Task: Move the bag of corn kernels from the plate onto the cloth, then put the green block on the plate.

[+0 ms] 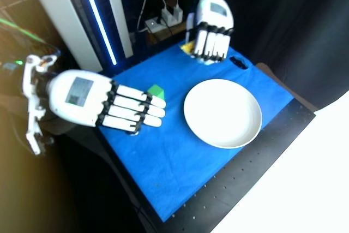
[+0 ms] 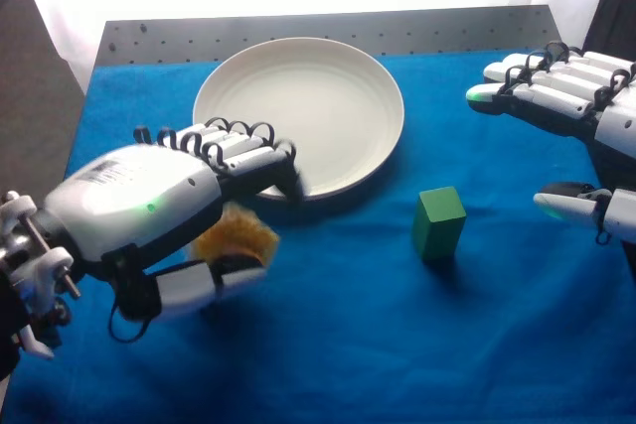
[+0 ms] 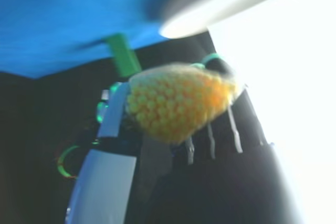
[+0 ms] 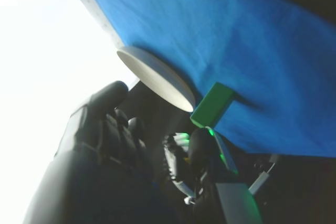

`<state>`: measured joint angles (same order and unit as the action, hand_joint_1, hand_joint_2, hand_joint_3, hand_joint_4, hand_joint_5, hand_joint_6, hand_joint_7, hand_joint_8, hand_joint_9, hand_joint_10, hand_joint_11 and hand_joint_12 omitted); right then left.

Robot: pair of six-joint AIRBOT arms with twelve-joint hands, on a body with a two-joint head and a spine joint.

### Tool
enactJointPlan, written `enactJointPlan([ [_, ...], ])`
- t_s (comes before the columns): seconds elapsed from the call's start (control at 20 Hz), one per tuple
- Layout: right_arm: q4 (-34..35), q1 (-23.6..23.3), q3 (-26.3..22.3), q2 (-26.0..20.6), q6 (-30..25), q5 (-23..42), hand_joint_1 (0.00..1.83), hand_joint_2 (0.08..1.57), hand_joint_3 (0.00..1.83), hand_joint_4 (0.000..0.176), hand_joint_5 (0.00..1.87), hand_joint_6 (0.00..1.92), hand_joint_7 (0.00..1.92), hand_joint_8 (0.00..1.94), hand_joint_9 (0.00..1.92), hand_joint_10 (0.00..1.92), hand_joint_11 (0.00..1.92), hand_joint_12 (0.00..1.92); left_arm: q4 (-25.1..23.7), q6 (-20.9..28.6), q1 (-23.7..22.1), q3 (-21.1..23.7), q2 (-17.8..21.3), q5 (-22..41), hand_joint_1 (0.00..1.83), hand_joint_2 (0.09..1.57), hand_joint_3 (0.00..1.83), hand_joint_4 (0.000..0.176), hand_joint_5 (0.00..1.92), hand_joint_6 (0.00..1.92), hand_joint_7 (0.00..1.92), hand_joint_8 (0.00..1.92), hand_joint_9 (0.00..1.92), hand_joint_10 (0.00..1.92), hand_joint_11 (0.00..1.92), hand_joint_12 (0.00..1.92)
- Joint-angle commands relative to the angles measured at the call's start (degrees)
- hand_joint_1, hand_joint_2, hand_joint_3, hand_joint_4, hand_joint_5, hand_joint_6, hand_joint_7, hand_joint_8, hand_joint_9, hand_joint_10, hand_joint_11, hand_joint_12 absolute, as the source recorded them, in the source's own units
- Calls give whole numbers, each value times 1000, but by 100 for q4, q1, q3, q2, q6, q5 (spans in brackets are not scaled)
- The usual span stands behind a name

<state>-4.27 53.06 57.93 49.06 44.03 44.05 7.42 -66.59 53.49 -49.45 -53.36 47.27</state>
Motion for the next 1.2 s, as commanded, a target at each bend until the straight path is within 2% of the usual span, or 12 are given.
enactJointPlan([
  [0.0,84,-51,-12,6,12,683,627,1407,1,0,0,204,20,1,0,77,0,1424,-44,82,-40,-18,-24,670,627,1240,0,30,157,164,200,50,57,481,0,1168],
  [0.05,84,-42,-17,6,12,683,663,1394,0,0,0,217,10,0,0,76,0,1348,-6,121,-2,-30,-63,664,488,1173,0,71,62,63,90,9,11,277,0,832],
  [0.1,84,-35,-20,6,12,683,663,1394,0,0,0,217,10,0,0,76,0,1348,32,121,51,-24,-85,673,488,1173,0,71,62,63,90,9,11,277,0,832],
  [0.15,84,-34,-24,6,11,683,680,1377,0,0,0,243,16,2,0,150,0,1416,66,121,99,-13,-87,683,347,1066,0,131,12,12,17,1,1,55,0,166],
  [0.2,85,-34,-30,6,5,683,690,1370,0,0,0,186,3,0,0,161,0,1429,109,121,144,-2,-82,718,282,1022,0,163,2,2,3,0,0,10,0,32],
  [0.25,82,-34,-38,7,-3,684,693,1354,0,0,0,152,0,0,0,168,0,1437,184,121,199,17,-56,808,233,986,0,173,0,0,0,0,0,1,0,6],
  [0.4,-4,-34,-50,7,-84,689,607,1267,0,0,0,28,0,0,0,186,0,1234,352,121,302,42,23,1095,307,950,0,176,0,0,0,0,0,0,0,0],
  [0.55,-224,-36,-46,7,-270,699,586,1205,0,0,0,0,0,0,0,255,0,1258,553,89,376,47,87,1346,234,957,0,175,0,0,0,0,0,0,0,0],
  [0.6,-367,-36,-30,7,-396,706,560,1186,0,0,0,0,0,0,0,206,0,1149,691,36,415,47,97,1461,232,969,0,165,0,0,0,0,0,0,0,0],
  [0.85,-1060,-119,183,329,-1173,735,708,1126,0,0,35,11,60,3,53,422,0,1319,1231,-4,672,67,229,2177,272,980,0,176,0,0,0,0,0,0,0,0],
  [0.95,-1107,-134,252,499,-1197,675,687,1135,0,0,21,9,86,3,19,585,0,1310,1439,-30,775,80,269,2418,186,1026,16,176,0,0,0,0,0,0,0,0],
  [1.15,-1355,-404,401,846,-1208,213,789,1118,0,0,113,39,162,20,47,631,0,1346,1783,-30,1034,147,323,2851,171,1086,25,173,0,0,0,0,0,0,0,0],
])
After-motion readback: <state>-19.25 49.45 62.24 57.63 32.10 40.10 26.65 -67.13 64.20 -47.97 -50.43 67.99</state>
